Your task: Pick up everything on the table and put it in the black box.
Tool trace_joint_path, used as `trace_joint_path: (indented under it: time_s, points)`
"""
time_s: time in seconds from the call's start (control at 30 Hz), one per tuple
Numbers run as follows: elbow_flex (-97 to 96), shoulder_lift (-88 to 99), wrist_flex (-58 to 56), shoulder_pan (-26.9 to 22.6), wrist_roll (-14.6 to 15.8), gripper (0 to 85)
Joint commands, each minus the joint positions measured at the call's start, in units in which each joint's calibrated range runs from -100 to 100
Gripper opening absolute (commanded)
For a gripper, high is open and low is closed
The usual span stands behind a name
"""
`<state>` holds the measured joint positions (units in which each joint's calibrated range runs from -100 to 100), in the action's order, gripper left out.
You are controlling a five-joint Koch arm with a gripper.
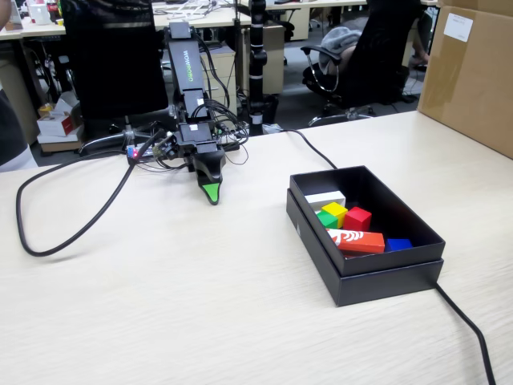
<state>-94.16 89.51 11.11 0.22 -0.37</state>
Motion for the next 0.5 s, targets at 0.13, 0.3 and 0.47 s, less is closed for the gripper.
trace_joint_path:
  time_s: [0.13, 0.3, 0.47]
  points:
    - [-1.4, 0.0, 1.0, -0.1, -0.2, 49.6]
    - [-1.9, 0.2, 0.9, 0.0, 0.0, 49.9]
    - [-2.5, 0.4, 1.0, 0.1, 0.6, 49.5]
